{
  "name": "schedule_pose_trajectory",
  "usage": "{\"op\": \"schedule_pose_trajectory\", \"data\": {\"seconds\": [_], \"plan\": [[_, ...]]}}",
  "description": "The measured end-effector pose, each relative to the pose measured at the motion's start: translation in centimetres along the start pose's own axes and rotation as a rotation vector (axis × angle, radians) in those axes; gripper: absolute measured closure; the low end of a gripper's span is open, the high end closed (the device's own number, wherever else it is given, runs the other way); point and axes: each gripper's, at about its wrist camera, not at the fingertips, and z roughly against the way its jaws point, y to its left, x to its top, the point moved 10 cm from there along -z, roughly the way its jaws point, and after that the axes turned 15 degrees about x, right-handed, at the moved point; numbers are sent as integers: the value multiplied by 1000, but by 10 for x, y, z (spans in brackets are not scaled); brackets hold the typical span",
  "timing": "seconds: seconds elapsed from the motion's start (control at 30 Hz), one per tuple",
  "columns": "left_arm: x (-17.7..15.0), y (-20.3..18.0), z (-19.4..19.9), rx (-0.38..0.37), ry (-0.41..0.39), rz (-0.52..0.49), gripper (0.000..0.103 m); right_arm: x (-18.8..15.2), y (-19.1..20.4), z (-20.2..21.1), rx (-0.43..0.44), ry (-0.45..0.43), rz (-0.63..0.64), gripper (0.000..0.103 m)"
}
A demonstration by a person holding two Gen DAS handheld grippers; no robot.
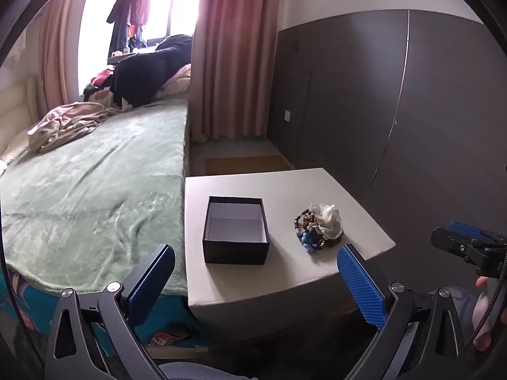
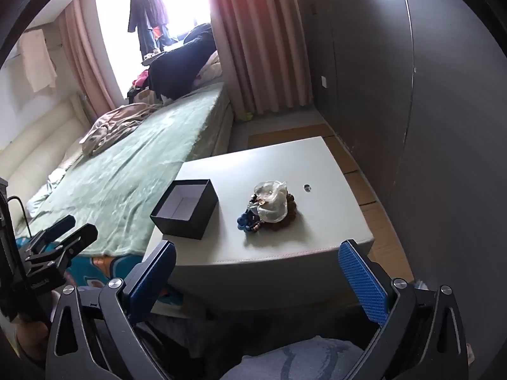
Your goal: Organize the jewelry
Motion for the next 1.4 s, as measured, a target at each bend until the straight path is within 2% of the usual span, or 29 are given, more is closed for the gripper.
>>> {"op": "schedule_pose_trajectory", "data": {"seconds": [1.4], "plan": [[0, -2, -2, 2, -2, 1, 1, -1, -2, 0, -1, -5, -8, 0]]}}
